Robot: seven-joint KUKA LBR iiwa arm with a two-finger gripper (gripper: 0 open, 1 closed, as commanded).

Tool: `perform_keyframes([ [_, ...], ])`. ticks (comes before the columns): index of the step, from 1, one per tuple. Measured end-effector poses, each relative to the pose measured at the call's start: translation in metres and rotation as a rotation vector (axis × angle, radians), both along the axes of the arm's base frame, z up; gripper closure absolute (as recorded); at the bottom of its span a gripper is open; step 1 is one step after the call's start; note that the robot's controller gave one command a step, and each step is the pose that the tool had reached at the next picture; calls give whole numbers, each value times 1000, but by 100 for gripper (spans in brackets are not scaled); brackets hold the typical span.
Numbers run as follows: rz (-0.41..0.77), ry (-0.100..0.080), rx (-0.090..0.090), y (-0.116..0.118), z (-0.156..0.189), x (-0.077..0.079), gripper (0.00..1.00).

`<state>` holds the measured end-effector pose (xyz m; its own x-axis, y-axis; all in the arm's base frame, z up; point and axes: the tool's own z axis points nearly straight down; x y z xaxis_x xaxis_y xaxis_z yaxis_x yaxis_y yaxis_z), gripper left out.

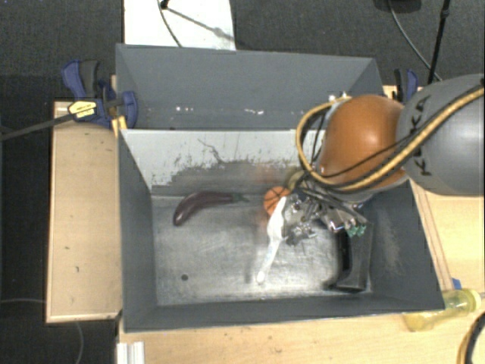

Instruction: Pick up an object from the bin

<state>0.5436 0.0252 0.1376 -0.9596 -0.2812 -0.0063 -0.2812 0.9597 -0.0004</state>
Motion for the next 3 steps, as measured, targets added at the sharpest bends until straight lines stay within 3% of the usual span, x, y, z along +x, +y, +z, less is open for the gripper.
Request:
perform_keyframes([
  [1,-14,4,-1,2,0,-10,100],
  [2,-71,4,0,24,1,-11,100],
  [3,-236,3,2,31,-3,-4,100],
])
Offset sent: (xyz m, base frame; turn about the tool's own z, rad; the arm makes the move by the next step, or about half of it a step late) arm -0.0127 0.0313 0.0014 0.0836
